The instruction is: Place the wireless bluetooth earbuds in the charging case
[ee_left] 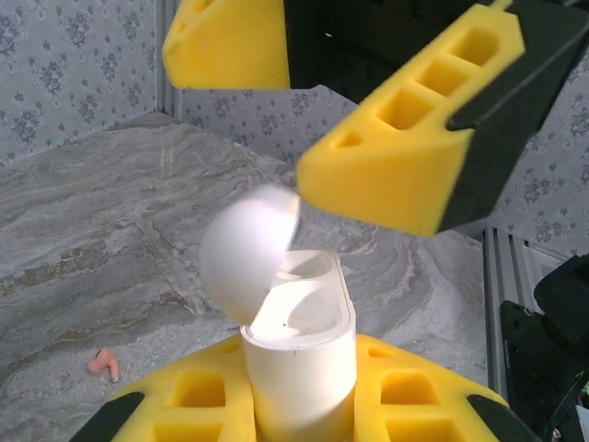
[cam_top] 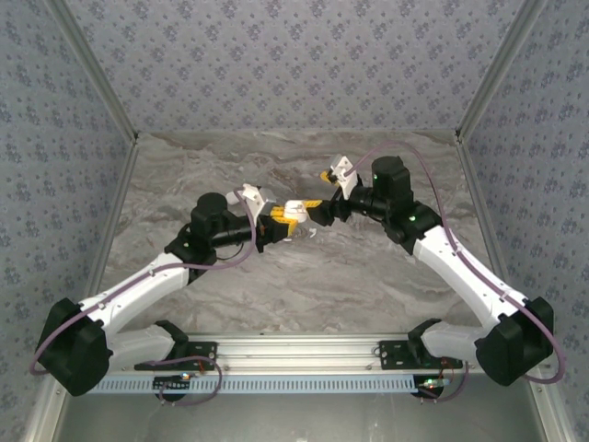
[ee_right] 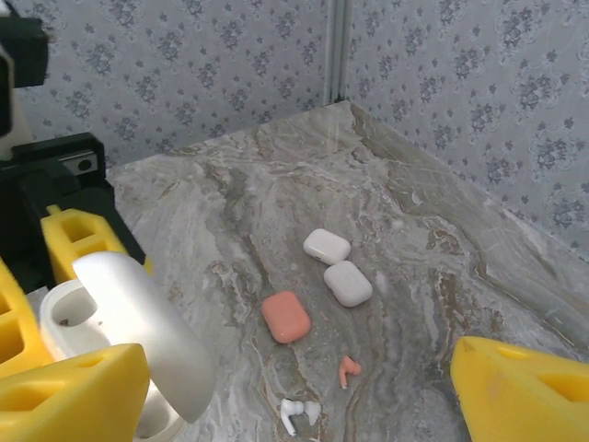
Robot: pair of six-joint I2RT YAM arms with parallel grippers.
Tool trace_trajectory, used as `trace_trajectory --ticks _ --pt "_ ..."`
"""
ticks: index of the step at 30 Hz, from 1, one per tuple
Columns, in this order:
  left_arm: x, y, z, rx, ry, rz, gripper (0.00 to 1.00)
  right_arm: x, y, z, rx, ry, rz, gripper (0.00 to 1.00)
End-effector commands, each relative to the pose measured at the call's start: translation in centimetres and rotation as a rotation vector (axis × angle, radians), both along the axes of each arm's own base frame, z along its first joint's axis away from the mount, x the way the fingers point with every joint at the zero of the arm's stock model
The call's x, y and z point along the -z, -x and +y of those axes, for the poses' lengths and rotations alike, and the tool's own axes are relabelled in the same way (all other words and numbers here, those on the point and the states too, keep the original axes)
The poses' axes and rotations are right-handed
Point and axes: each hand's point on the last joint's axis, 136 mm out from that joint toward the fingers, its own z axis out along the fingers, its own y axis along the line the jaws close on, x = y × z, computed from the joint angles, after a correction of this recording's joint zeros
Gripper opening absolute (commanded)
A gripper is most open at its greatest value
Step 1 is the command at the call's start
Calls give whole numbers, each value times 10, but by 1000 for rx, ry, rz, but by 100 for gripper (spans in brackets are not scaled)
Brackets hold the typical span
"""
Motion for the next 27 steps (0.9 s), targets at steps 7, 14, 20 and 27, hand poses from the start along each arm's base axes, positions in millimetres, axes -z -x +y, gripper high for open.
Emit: trace_trajectory --ticks 7,14,20,27 --pt "-13 8 4 -2 19 -69 6 -26 -4 -15 59 -66 1 88" --pt "-2 -2 35 -194 -10 -113 4 19 -17 -54 290 -7 308 89" --pt "-1 4 58 -281 -27 -150 4 102 -23 -55 415 83 598 78" --pt "0 6 62 -292 -28 -152 3 184 -41 -41 543 197 807 64"
